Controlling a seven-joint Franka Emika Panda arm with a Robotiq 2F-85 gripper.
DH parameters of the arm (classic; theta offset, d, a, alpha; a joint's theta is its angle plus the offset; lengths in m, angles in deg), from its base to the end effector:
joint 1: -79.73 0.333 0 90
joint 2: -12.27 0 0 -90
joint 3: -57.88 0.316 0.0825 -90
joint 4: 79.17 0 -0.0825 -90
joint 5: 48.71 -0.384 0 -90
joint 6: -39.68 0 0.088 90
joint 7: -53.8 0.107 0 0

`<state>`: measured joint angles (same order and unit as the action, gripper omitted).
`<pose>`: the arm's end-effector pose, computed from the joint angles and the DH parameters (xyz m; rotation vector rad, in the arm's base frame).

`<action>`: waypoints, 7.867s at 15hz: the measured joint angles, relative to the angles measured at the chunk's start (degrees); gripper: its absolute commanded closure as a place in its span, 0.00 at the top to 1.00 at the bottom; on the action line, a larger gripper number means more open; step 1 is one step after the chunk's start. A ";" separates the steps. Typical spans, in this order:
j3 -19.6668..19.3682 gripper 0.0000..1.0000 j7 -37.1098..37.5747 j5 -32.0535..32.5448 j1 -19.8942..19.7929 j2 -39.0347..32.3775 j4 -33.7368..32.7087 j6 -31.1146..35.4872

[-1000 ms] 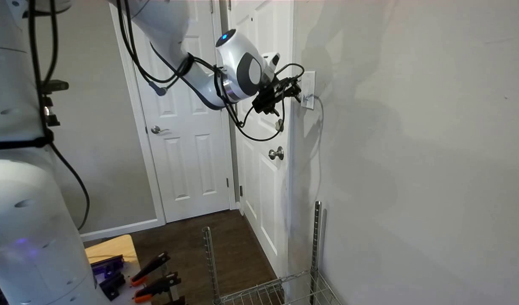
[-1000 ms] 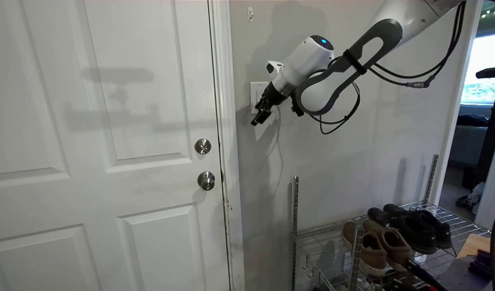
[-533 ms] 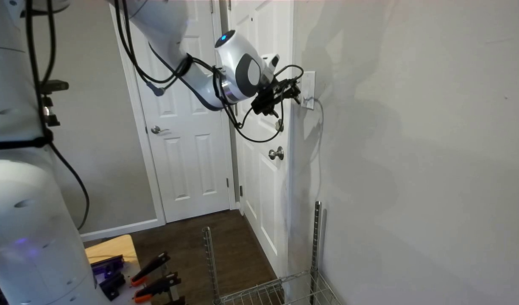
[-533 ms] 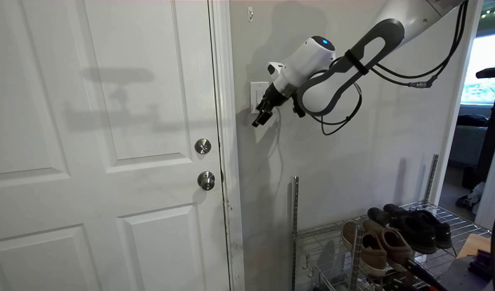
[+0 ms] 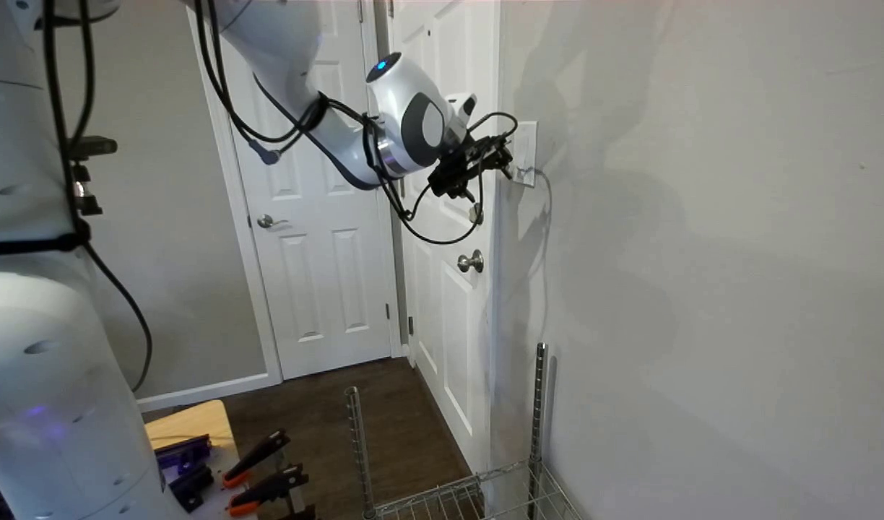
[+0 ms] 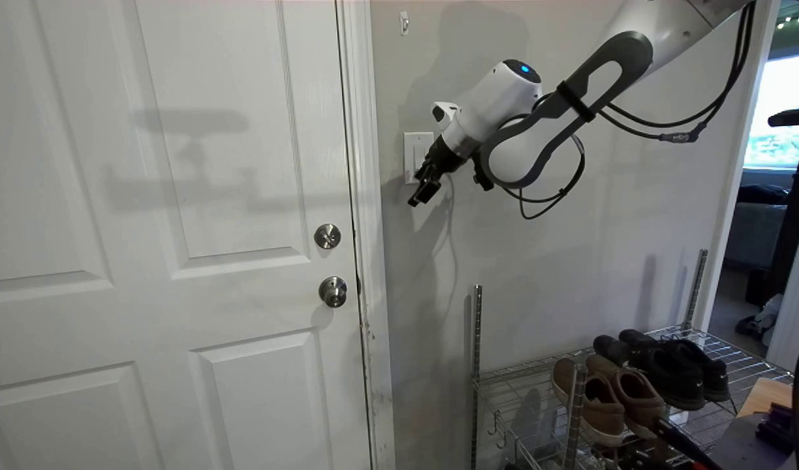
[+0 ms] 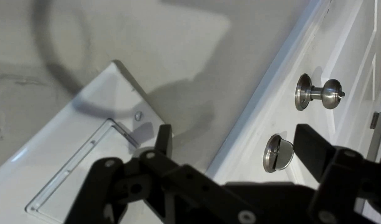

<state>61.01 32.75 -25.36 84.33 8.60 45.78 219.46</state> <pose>0.5782 0.1130 0.4639 2.3487 1.1452 1.1887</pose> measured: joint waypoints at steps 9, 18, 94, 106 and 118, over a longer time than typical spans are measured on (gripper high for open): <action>-0.44 1.00 0.00 0.00 -0.10 -3.65 -4.53 -0.09; -1.07 1.00 0.00 0.16 0.48 -3.99 -5.17 -0.09; -5.46 1.00 2.88 2.92 5.37 -0.44 -1.91 0.70; -7.62 1.00 3.42 4.14 5.38 0.43 -1.76 0.66; -3.36 1.00 3.41 3.43 2.79 -5.32 -5.61 -0.26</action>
<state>57.65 36.16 -21.93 87.11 3.28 40.17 219.20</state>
